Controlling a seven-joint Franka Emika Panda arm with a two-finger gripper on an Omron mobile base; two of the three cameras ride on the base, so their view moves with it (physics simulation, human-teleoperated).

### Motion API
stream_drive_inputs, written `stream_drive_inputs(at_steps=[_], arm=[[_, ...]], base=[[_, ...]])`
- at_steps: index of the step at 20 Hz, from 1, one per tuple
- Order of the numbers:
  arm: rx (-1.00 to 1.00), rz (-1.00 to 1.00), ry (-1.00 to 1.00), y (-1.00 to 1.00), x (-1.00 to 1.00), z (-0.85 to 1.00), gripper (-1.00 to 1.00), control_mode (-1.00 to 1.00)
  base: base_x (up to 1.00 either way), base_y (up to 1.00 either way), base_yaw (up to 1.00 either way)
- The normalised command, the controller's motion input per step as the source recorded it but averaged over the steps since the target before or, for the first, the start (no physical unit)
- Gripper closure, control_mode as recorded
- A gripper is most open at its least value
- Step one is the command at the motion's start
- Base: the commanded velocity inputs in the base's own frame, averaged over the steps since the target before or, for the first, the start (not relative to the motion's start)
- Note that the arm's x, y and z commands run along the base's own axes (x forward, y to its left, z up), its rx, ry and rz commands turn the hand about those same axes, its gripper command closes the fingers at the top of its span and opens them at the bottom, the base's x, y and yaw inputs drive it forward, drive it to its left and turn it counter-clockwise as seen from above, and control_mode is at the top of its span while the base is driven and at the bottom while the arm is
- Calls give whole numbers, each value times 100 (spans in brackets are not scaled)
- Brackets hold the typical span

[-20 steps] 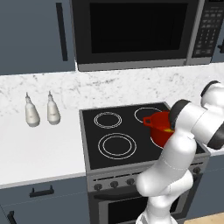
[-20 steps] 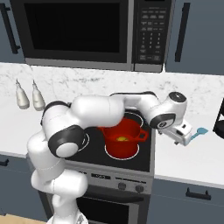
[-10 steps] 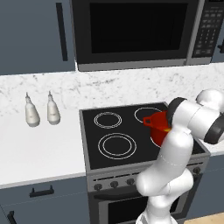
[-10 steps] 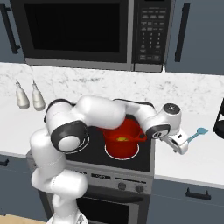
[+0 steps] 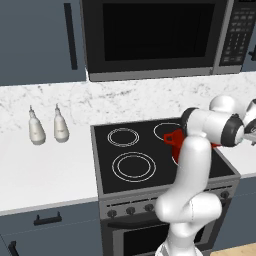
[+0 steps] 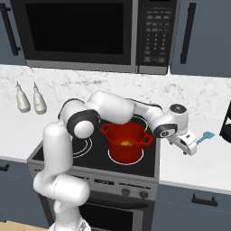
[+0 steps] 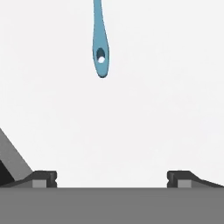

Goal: Put the potato and lemon in the pot. Retrieve the spatula and lightly stir the vegetables in the pot.

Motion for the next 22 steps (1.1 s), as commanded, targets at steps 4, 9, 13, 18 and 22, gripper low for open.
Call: stream_drive_inputs(at_steps=[4,9,13,18,22], arm=[[0,0,-3,-12,13,-25,-100,-100],[0,0,0,-4,16,-35,-100,-100],[0,-1,1,0,27,-34,-100,-100],[0,-2,10,0,37,-20,-100,-100],[0,0,5,-7,15,-17,-100,-100]], base=[[0,0,0],[0,0,0],[0,0,0],[0,0,0],[0,0,0]])
